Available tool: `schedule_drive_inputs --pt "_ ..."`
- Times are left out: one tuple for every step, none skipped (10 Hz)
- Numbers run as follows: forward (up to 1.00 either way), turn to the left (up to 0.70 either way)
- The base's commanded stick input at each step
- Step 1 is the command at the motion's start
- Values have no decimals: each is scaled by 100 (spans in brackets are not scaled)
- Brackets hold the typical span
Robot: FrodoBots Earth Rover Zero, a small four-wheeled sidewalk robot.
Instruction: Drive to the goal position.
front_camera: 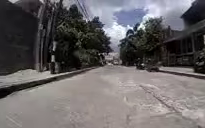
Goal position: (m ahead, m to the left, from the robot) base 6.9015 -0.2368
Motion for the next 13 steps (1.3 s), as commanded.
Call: schedule_drive_inputs --pt "100 5" --pt "100 5" --pt "100 5" --pt "100 5" --pt "100 5" --pt "100 5" --pt "100 5" --pt "100 5" --pt "100 5" --pt "100 5" --pt "100 5" --pt "100 5" --pt "100 5"
